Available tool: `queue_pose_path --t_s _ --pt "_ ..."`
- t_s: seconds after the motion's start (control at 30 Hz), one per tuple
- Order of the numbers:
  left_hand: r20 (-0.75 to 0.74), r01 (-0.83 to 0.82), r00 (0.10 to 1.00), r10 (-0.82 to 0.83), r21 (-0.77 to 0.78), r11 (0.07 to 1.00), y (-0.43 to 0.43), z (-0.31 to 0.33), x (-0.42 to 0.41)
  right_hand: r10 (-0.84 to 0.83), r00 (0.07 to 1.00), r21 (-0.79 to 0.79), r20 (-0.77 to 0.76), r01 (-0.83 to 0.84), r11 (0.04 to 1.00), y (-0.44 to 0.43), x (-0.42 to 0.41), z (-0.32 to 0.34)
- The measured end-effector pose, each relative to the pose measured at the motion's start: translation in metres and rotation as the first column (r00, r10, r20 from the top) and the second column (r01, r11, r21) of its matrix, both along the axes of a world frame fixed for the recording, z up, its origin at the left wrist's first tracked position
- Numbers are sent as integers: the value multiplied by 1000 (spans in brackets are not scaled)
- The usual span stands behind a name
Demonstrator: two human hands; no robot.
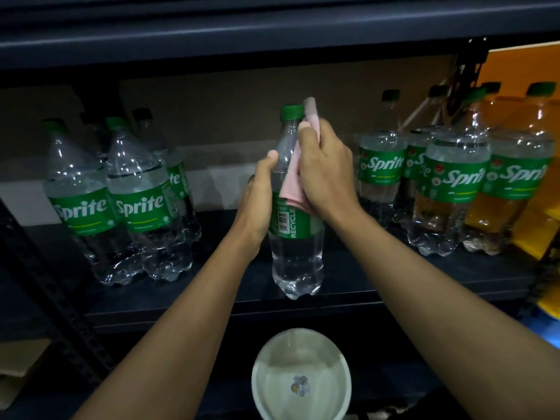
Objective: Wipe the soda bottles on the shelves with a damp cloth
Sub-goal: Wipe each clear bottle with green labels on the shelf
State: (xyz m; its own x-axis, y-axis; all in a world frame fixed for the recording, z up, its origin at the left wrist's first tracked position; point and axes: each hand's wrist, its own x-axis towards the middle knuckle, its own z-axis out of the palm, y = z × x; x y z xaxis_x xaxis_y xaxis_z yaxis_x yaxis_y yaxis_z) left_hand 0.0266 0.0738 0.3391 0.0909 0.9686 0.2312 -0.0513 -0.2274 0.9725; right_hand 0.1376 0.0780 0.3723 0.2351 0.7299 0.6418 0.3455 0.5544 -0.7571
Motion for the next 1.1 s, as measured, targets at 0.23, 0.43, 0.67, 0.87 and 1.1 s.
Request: queue_pose_path --t_s 0.23,0.43,0.67,0.87,1.1 --pt "-6 -3 1000 3 64 998 -4 -7 3 -234 972 248 -6 228 942 -11 -25 -75" --pt "34 -115 993 116 -32 993 -3 -8 5 -151 986 86 -66 156 984 -22 -25 -169" --pt "-16 -125 992 124 -28 992 0 -11 1 -62 993 -68 -105 55 996 -27 -15 -169" --pt "-112 -85 990 86 8 996 3 -7 -5 -35 996 -16 -77 34 999 -9 -6 -57" --pt "-46 5 999 -5 -3 1000 1 -1 -3 40 999 -162 -12 -41 986 8 1 7"
